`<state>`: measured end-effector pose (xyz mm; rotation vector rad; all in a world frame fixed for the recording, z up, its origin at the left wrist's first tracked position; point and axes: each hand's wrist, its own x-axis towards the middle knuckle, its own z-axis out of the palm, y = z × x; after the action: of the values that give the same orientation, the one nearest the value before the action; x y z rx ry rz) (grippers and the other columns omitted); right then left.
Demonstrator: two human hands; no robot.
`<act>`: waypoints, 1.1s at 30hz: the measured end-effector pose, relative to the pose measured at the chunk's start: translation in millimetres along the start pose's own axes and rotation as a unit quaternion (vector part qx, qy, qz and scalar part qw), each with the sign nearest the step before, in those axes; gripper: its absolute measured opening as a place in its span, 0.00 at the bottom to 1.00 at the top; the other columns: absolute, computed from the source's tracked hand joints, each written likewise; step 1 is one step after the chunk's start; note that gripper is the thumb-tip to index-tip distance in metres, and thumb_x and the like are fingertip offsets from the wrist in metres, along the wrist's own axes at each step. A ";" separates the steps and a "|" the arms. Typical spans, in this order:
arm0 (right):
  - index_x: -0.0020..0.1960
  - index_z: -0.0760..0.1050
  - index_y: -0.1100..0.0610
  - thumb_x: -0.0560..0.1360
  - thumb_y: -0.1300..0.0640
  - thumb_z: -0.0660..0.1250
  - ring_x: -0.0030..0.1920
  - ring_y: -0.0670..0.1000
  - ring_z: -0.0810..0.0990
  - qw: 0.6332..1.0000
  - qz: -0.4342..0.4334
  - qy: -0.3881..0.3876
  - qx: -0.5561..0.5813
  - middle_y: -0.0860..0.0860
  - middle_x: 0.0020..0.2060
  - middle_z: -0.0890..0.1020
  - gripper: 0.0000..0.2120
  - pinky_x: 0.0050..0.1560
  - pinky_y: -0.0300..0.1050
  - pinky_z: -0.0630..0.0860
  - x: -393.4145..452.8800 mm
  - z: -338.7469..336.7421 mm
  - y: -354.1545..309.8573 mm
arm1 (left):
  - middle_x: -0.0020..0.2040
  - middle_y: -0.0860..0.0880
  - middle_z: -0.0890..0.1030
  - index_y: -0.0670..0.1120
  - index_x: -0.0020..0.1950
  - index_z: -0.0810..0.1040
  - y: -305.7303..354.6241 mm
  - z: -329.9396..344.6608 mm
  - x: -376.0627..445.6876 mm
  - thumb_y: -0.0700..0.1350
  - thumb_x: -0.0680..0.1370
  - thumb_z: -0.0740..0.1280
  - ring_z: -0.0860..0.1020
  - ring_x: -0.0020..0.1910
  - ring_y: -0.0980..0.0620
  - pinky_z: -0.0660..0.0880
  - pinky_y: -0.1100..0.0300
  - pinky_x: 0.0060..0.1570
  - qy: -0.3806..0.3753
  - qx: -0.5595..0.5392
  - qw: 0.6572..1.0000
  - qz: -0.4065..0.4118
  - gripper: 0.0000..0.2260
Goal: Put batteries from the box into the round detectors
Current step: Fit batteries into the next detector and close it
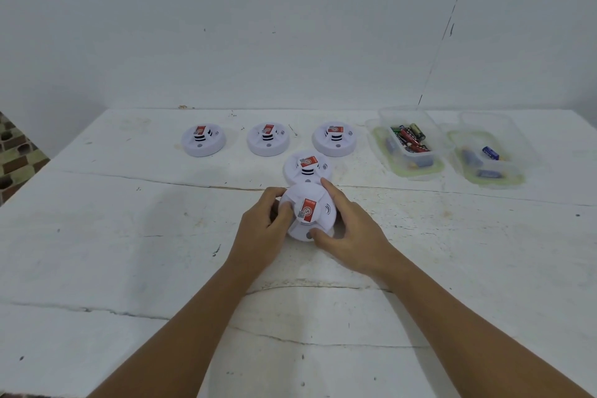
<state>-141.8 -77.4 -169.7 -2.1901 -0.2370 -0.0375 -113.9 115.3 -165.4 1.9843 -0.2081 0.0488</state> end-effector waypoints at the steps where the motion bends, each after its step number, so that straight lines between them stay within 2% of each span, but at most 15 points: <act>1: 0.81 0.53 0.35 0.72 0.41 0.70 0.62 0.43 0.78 1.000 -0.002 0.000 0.000 0.33 0.65 0.77 0.43 0.60 0.51 0.80 0.1 0.0 0.6 | 0.48 0.52 0.84 0.51 0.62 0.79 -0.5 -0.2 0.1 0.47 0.85 0.62 0.82 0.47 0.55 0.77 0.67 0.40 0.000 0.000 1.000 0.000 0.09; 5: 0.81 0.54 0.35 0.73 0.44 0.73 0.62 0.43 0.78 1.000 0.000 0.004 -0.003 0.32 0.62 0.77 0.43 0.59 0.50 0.80 1.8 0.3 3.6 | 0.46 0.52 0.84 0.51 0.62 0.78 -2.0 -0.4 1.0 0.47 0.85 0.62 0.82 0.46 0.53 0.78 0.65 0.39 0.000 0.008 1.000 0.001 0.08; 8: 0.81 0.55 0.38 0.73 0.46 0.73 0.61 0.42 0.78 1.000 0.000 0.006 -0.006 0.33 0.62 0.78 0.43 0.59 0.49 0.80 2.7 1.6 5.5 | 0.46 0.51 0.84 0.53 0.61 0.78 -3.4 -0.1 1.1 0.47 0.85 0.62 0.81 0.45 0.51 0.79 0.56 0.42 -0.001 0.009 1.000 0.002 0.08; 16: 0.81 0.54 0.37 0.72 0.41 0.71 0.62 0.43 0.77 1.000 -0.002 0.003 -0.008 0.34 0.64 0.77 0.43 0.59 0.50 0.79 3.1 3.4 7.8 | 0.47 0.52 0.84 0.53 0.63 0.78 -3.2 0.0 0.0 0.48 0.85 0.61 0.82 0.46 0.53 0.80 0.58 0.43 -0.002 0.006 1.000 0.005 0.09; 23: 0.82 0.54 0.37 0.71 0.39 0.69 0.62 0.44 0.78 1.000 -0.006 0.001 -0.005 0.34 0.65 0.77 0.43 0.59 0.51 0.80 3.4 2.7 8.0 | 0.47 0.52 0.84 0.54 0.62 0.78 -4.9 0.3 0.4 0.49 0.85 0.62 0.82 0.47 0.51 0.81 0.51 0.45 -0.001 0.007 1.000 0.005 0.08; 28: 0.82 0.54 0.37 0.72 0.42 0.72 0.62 0.42 0.78 1.000 0.000 -0.001 -0.001 0.33 0.64 0.77 0.43 0.59 0.50 0.80 3.1 1.4 9.0 | 0.47 0.52 0.84 0.54 0.62 0.79 -3.6 0.6 0.2 0.48 0.85 0.62 0.82 0.47 0.52 0.81 0.55 0.45 0.005 0.002 1.000 0.004 0.08; 33: 0.82 0.53 0.38 0.72 0.41 0.71 0.62 0.41 0.77 1.000 0.000 0.000 -0.003 0.32 0.64 0.76 0.43 0.61 0.49 0.79 2.3 1.4 8.1 | 0.48 0.53 0.84 0.53 0.63 0.78 -3.5 0.7 -0.1 0.48 0.85 0.62 0.82 0.47 0.56 0.80 0.64 0.42 0.002 0.002 1.000 0.002 0.09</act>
<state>-138.1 -80.6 -176.7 -2.1953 -0.2370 -0.0382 -113.4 116.0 -168.8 1.9883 -0.2100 0.0566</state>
